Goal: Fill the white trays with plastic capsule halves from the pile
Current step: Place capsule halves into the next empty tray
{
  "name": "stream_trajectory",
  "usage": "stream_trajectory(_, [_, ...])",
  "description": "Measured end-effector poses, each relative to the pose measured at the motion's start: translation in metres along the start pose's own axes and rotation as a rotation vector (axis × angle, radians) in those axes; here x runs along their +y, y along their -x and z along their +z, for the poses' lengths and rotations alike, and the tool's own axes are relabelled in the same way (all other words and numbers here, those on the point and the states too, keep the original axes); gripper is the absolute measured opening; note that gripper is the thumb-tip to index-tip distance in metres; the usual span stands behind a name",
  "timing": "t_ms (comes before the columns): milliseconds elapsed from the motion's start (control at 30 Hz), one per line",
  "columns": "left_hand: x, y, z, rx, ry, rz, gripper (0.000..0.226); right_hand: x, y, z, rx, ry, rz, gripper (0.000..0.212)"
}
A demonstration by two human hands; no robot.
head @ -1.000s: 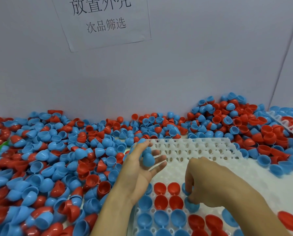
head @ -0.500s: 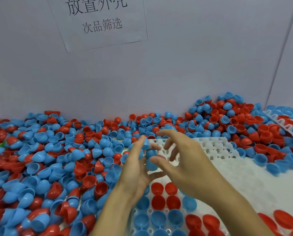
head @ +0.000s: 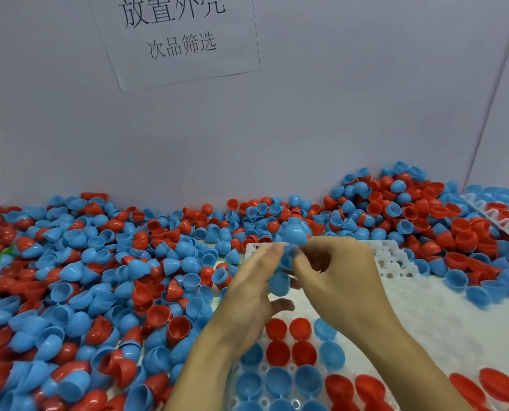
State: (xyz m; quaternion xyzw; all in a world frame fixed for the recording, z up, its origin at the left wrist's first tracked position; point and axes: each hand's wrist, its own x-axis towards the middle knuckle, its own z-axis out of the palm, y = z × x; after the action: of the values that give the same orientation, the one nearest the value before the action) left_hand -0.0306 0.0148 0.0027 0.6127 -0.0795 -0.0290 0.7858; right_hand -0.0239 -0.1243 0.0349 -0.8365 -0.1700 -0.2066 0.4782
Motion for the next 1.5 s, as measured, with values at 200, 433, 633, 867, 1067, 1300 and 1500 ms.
stream_trajectory(200, [-0.002,-0.003,-0.003,0.07,-0.028,0.066,0.019,-0.002,-0.001,-0.004,-0.154,-0.137,0.196,0.029])
stream_trajectory(433, [0.002,-0.001,0.0,0.122,-0.023,0.118,0.019,0.0,-0.002,-0.005,-0.107,-0.26,0.265,0.005])
stream_trajectory(633, [0.0,-0.001,0.002,0.096,-0.019,0.11,0.025,0.002,0.002,-0.001,-0.016,-0.018,0.069,0.029])
stream_trajectory(867, [0.002,-0.001,0.004,0.11,0.002,0.071,0.029,0.008,-0.006,-0.018,-0.173,0.21,0.036,0.021])
stream_trajectory(1067, [0.001,-0.003,0.0,0.23,0.093,0.063,0.037,0.017,-0.013,-0.064,-0.501,0.416,0.186,0.014])
stream_trajectory(1300, [0.001,-0.003,0.0,0.258,0.128,0.04,0.037,0.019,-0.005,-0.061,-0.781,0.654,0.34,0.012])
stream_trajectory(1500, [0.001,-0.002,0.001,0.263,0.148,0.042,0.033,0.021,-0.002,-0.047,-0.83,0.743,0.435,0.013])
